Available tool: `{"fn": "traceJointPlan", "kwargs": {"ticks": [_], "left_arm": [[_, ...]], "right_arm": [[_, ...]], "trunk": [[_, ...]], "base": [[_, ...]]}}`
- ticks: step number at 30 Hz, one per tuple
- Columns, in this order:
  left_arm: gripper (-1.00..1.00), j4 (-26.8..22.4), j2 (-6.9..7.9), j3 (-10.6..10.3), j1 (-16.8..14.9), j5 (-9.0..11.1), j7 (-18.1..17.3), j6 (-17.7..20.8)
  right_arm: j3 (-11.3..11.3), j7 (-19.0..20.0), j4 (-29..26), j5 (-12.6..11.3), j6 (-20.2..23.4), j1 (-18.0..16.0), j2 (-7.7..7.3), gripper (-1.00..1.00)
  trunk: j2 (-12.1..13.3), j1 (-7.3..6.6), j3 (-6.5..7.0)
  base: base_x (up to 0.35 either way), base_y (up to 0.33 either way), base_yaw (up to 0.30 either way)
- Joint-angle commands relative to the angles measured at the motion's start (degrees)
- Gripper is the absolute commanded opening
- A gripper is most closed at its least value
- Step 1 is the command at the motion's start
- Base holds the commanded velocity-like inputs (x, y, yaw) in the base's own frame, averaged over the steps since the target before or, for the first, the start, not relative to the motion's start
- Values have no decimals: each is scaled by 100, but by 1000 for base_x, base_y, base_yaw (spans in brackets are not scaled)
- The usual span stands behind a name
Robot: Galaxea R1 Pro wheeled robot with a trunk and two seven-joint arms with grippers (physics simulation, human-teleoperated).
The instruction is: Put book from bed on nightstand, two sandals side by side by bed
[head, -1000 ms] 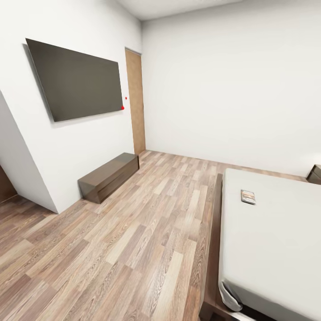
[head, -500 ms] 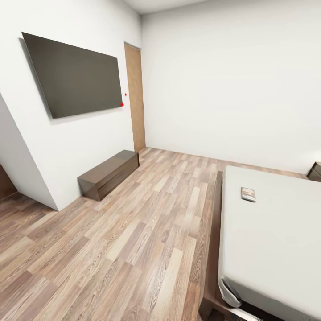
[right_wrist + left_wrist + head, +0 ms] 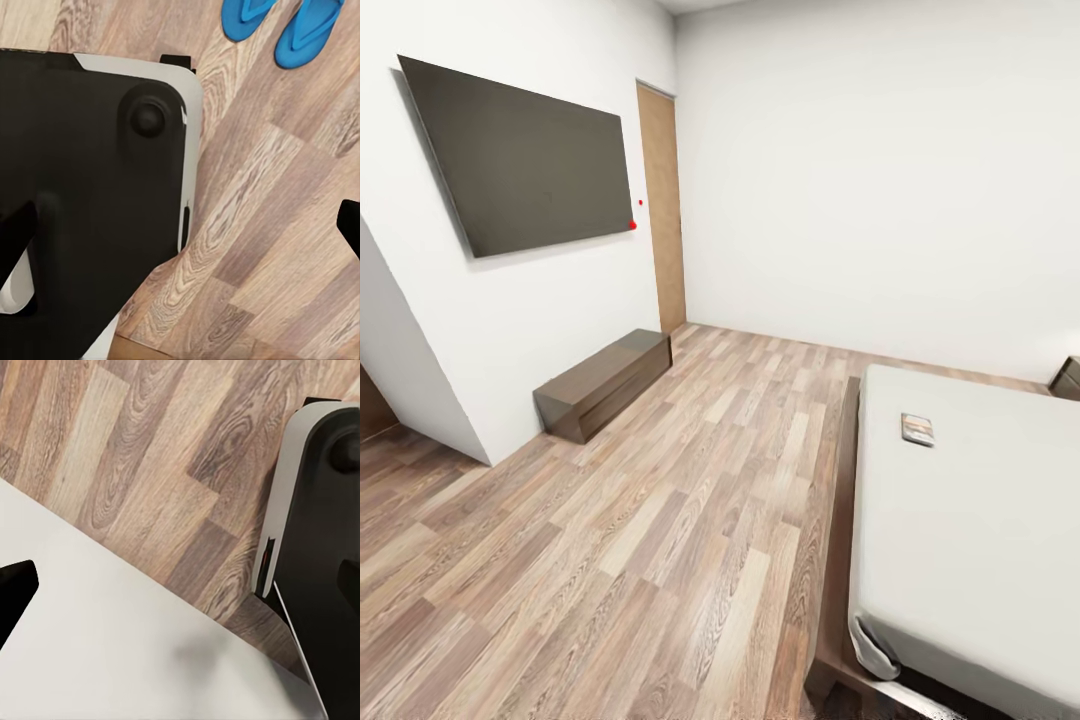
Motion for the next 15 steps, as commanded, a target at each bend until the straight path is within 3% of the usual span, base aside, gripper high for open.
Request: {"fn": "traceJointPlan", "kwargs": {"ticks": [1,15], "left_arm": [[100,12,2,37,-7,-61,31,-23],[100,12,2,36,-4,-61,32,-23]], "right_arm": [[-39,14,13,57,-9,-9,-2,100],[-35,16,13,71,-11,-7,28,100]], "trunk": [[-12,3,-21],[-12,3,-149]], "base": [[0,0,0],[0,0,0]]}}
